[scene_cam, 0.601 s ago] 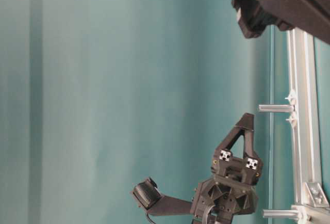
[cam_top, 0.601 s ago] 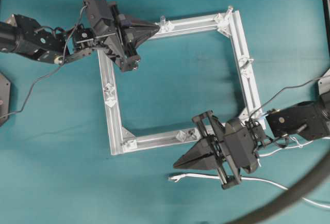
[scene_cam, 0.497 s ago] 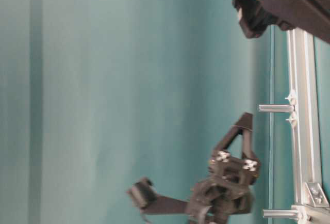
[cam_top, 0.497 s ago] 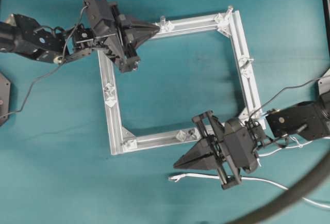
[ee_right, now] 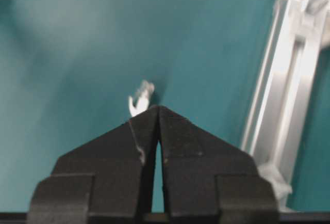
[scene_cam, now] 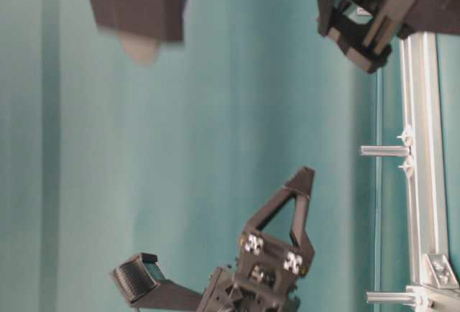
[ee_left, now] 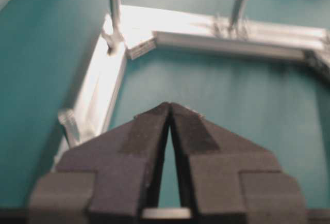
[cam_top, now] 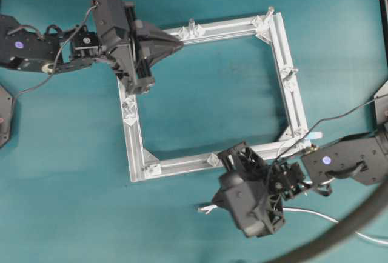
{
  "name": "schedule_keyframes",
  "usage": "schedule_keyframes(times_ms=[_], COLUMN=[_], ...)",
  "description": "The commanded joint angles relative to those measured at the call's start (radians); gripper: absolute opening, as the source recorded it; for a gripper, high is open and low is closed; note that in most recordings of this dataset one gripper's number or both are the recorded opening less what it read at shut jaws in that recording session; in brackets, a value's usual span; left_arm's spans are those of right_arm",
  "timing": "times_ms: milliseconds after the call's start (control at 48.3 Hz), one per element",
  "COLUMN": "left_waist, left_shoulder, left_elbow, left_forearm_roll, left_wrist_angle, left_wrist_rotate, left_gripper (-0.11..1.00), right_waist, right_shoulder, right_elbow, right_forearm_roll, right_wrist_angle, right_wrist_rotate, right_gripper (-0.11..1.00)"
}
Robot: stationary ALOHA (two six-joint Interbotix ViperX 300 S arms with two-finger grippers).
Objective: Move the cable alternately left and right between 8 pins so it hooks onto each one.
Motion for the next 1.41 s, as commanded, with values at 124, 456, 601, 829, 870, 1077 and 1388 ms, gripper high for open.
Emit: schedule_keyframes(times_ms=[124,456,601,829,870,1077,1388], left_waist=[-0.023,-0.06,-0.081,-0.1,-0.1,-0.101,-0.101], left_shoulder=[-0.081,-0.216,-0.279,-0.342,-0.351,-0.387,-0.457], left_elbow=[-0.003,0.101,0.161,0.207,0.213,0.238,0.27], left_forearm_roll=[0.005,0.005,0.005,0.005,0.005,0.005,0.005], left_wrist_angle=[0.137,0.166,0.164,0.167,0.17,0.198,0.204], left_wrist_rotate=[0.003,0.005,0.005,0.005,0.005,0.005,0.005], left_gripper=[0.34,0.71,0.7,0.7,0.7,0.7,0.7], right_waist=[0.009,0.048,0.048,0.048,0.048,0.048,0.032], right_shoulder=[0.012,0.118,0.15,0.178,0.181,0.195,0.213], right_elbow=[-0.098,-0.169,-0.169,-0.172,-0.173,-0.172,-0.173], right_forearm_roll=[0.003,0.003,0.002,-0.003,-0.003,-0.02,-0.04], right_wrist_angle=[0.101,0.15,0.175,0.17,0.17,0.147,0.097], right_wrist_rotate=[0.084,0.176,0.196,0.206,0.206,0.206,0.206], right_gripper=[0.0,0.32,0.58,0.58,0.58,0.58,0.58])
